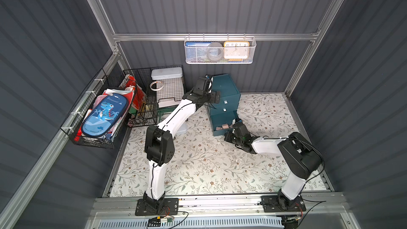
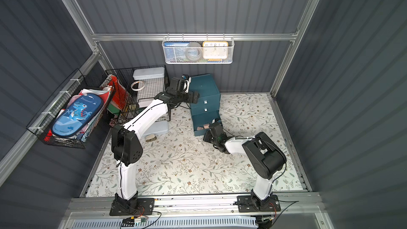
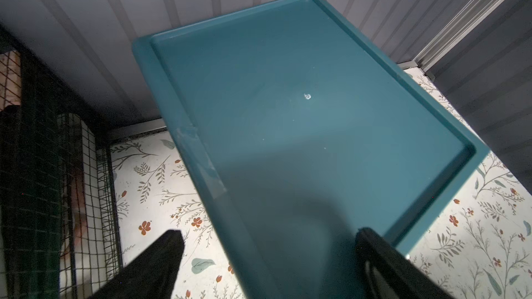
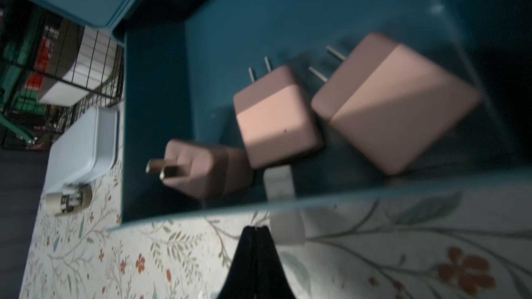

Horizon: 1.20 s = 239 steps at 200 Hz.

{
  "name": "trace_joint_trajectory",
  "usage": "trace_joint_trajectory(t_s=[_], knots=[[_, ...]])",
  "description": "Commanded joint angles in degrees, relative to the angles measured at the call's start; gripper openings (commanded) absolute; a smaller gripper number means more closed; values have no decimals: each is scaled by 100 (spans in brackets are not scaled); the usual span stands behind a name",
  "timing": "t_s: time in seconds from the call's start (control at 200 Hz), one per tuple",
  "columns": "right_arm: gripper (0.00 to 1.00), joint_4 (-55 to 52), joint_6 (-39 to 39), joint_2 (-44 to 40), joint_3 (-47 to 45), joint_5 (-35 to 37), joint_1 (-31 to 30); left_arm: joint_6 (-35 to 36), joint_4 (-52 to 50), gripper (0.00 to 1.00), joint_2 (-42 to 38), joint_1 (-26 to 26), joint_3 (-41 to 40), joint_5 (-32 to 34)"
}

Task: Place the plugs into the drawer by color
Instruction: Close the drawer in the storage box.

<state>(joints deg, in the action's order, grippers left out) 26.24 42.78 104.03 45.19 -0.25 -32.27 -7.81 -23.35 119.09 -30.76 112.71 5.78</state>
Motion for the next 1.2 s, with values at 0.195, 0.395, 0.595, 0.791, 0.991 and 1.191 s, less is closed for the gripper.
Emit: trace_joint_trajectory(t_s=[0.195, 0.395, 0.595, 0.791, 0.991, 1.191], knots=[[4, 2273, 1198, 1056, 391, 192, 160, 386, -1328, 97, 379, -70, -355, 7], [5, 2728, 1557, 1564, 867, 465, 240, 368, -1303, 97, 352, -101, -372, 0], [7, 3037, 1944, 1984, 1392, 675, 277, 352, -1296, 97, 353, -140, -390, -15], [8, 2966, 2129, 2297, 1973, 693, 287, 385, -1299, 97, 300, -149, -412, 1], [9, 3048, 2109, 2486, 2031, 579, 353, 386, -1279, 97, 231, -158, -442, -33], [20, 3057, 1525, 1253, 1021, 31, 261, 248, -677, 97, -483, -217, -750, 112]])
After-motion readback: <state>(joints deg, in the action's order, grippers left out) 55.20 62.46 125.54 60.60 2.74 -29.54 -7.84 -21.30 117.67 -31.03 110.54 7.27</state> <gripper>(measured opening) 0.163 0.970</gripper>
